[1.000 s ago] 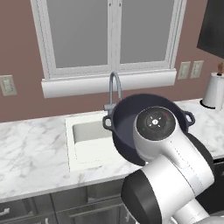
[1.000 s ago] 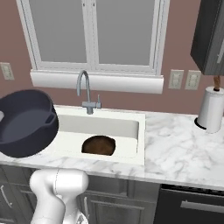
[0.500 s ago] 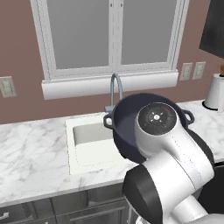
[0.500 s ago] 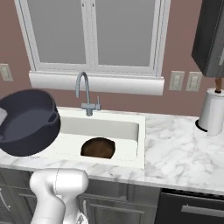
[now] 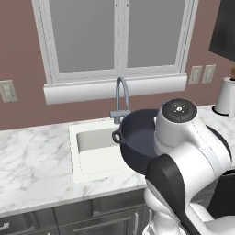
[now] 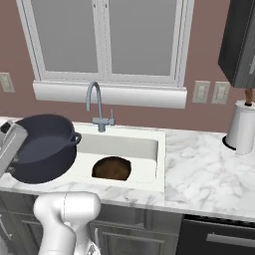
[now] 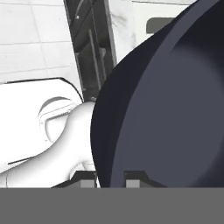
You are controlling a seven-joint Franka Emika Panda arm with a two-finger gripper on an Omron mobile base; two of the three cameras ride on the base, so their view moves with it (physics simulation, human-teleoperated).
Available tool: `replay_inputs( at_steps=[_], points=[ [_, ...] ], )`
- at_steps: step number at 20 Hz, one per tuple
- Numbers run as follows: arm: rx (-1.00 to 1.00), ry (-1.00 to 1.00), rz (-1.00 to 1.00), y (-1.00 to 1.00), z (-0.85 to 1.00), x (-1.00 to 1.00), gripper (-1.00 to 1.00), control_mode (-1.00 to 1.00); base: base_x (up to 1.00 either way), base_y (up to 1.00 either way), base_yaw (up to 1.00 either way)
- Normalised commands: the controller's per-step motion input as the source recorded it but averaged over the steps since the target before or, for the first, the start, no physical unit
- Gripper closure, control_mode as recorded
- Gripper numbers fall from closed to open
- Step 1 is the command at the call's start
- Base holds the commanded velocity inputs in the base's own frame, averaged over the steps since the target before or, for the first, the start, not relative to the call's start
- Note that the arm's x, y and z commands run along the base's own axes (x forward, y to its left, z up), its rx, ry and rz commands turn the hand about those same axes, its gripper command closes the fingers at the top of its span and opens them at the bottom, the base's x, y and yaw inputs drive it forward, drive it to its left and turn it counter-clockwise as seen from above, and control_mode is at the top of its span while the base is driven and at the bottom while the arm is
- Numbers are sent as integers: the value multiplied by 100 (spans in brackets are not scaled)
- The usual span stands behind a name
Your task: Move the pot and pan from the stove into the sink.
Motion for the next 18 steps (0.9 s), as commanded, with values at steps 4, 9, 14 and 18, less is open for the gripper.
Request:
replay_inputs(
  at_steps=[4, 9, 14, 18],
  points=[
    [3, 14, 13, -33, -3, 38, 100, -100, 0, 0, 0],
    [7, 13, 13, -45, 0, 49, 100, -100, 0, 0, 0],
    [8, 15, 10, -53, 0, 40, 100, -100, 0, 0, 0],
    [9, 13, 9, -55, 0, 36, 100, -100, 0, 0, 0]
  ],
)
